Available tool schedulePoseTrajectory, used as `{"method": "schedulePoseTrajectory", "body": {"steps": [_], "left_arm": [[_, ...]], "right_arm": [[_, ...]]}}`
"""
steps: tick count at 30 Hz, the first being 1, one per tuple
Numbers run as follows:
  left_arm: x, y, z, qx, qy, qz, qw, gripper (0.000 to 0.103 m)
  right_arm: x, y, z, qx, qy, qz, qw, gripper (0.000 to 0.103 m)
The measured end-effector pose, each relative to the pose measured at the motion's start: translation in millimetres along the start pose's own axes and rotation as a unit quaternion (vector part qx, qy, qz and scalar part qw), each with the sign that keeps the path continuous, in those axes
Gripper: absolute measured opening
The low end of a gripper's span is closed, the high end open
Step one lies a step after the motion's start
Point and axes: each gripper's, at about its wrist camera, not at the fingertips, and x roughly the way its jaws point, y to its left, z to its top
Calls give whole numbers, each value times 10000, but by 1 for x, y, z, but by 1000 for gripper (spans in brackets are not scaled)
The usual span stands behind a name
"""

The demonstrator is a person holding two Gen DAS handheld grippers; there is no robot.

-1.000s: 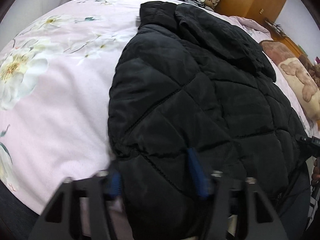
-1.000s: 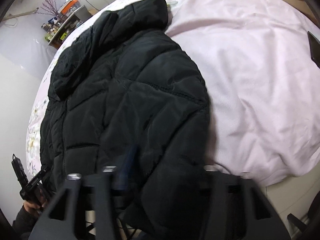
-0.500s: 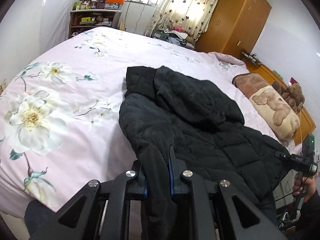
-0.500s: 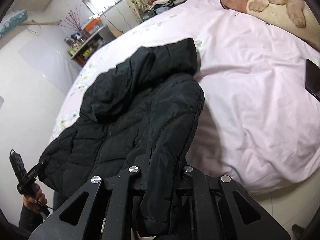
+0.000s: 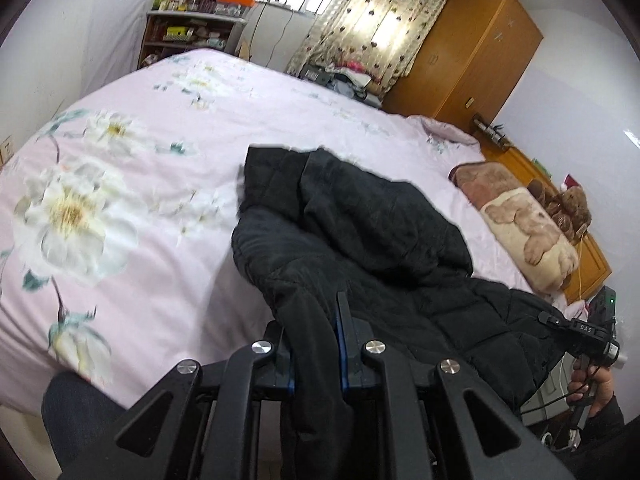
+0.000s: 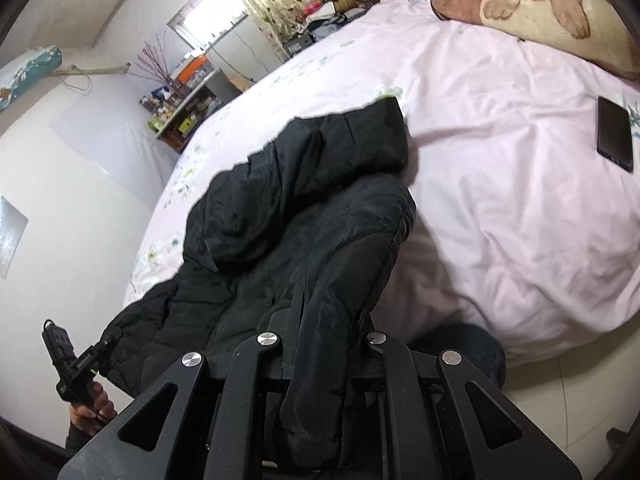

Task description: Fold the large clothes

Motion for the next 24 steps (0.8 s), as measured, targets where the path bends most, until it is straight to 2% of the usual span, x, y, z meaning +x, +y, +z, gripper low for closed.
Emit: {"method": "schedulePoseTrajectory", "body": {"steps": [6,13,18,20,24], "left_arm": [[11,1,49,-273,-324,-192,9989,15],[55,12,123,-640,-515,-135,9965,15],[118,23,168,-815,-273,94,9963,15],[153,31,182,-930,-79,214,9954,16],[220,49,193,-1050,357,512,9925,16]], "right_arm": [[-2,13,39,54,-379,247,9990,12],[26,28,117,190,-689,319,9969,12],[75,31,168,317,-428,111,9985,13],[107,27,192,407,-212,-39,9989,14],[164,9,218,630,204,-325,9973,16]]}}
